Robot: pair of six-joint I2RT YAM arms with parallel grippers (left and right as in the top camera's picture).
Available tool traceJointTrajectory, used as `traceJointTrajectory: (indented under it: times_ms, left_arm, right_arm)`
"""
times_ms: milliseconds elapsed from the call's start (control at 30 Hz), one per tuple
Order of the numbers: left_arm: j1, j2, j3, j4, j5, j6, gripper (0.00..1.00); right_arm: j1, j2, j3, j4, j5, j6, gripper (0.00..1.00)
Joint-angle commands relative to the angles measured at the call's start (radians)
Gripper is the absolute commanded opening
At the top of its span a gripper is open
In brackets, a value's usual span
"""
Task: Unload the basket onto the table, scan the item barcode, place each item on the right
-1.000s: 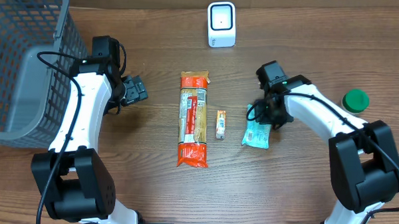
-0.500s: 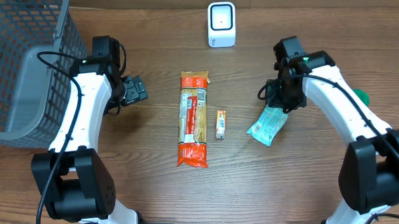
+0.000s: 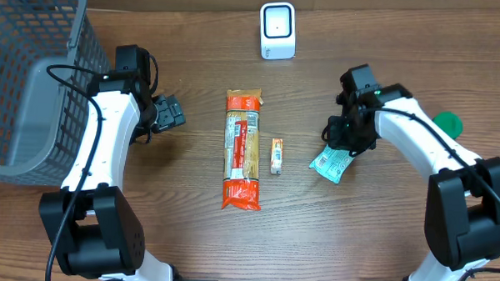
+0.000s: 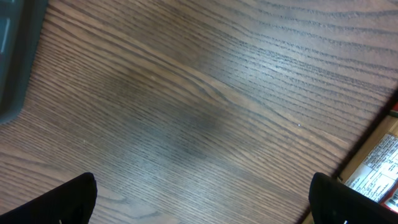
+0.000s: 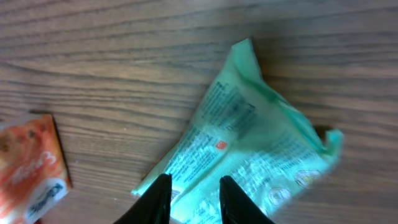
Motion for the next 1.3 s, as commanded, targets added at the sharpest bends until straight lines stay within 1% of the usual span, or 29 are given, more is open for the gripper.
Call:
traceJointTrajectory:
  times_ms: [0,200,300,400,433,500,600,767,900,1000,1133,1267]
  left_arm:
    - [-0.002,-0.002,0.008,0.001,-0.009,0.012,1.0]
    - [-0.002,-0.002,0.008,0.001,-0.009,0.012,1.0]
    - [-0.002,-0.002,0.008,0.001,-0.009,0.012,1.0]
    - [-0.002,-0.002,0.008,0.001,-0.009,0.012,1.0]
    - [-0.002,-0.002,0.008,0.001,-0.009,0.012,1.0]
    - [-0.002,-0.002,0.008,0.001,-0.009,0.012,1.0]
    - [-0.002,-0.002,0.008,0.001,-0.009,0.012,1.0]
    - [-0.002,-0.002,0.008,0.001,-0.009,0.012,1.0]
    - [-0.002,-0.002,0.008,0.001,-0.009,0.012,1.0]
    - [-0.002,-0.002,0.008,0.001,-0.009,0.012,1.0]
    - [-0.002,-0.002,0.008,0.001,-0.009,0.012,1.0]
    - [-0.002,-0.002,0.008,0.001,-0.009,0.012,1.0]
  right_arm:
    - [0.035,-0.019,-0.051,0.057,-0.013,-0.013,0.24]
    - [0.101,-0.019,-0.128,0.174,0.009,-0.083,0.23]
    - [0.108,-0.019,-0.135,0.183,0.015,-0.082,0.19]
    - [0.108,-0.019,-0.135,0.18,0.014,-0.082,0.19]
    - [0.108,-0.019,-0.134,0.18,0.014,-0.083,0.13]
    - [0.107,-0.019,-0.111,0.156,0.006,-0.083,0.07]
    - [0.097,-0.02,-0.04,0.093,-0.032,-0.083,0.07]
    - [0.073,-0.02,0.106,-0.06,-0.112,-0.083,0.07]
    - [0.047,-0.019,0.116,-0.126,-0.143,-0.084,0.06]
    - [0.016,-0.019,0.093,-0.146,-0.265,-0.148,0.04]
    - [-0.029,-0.019,0.043,-0.143,-0.419,-0.231,0.04]
    - [-0.059,-0.019,-0.027,-0.087,-0.523,-0.243,0.04]
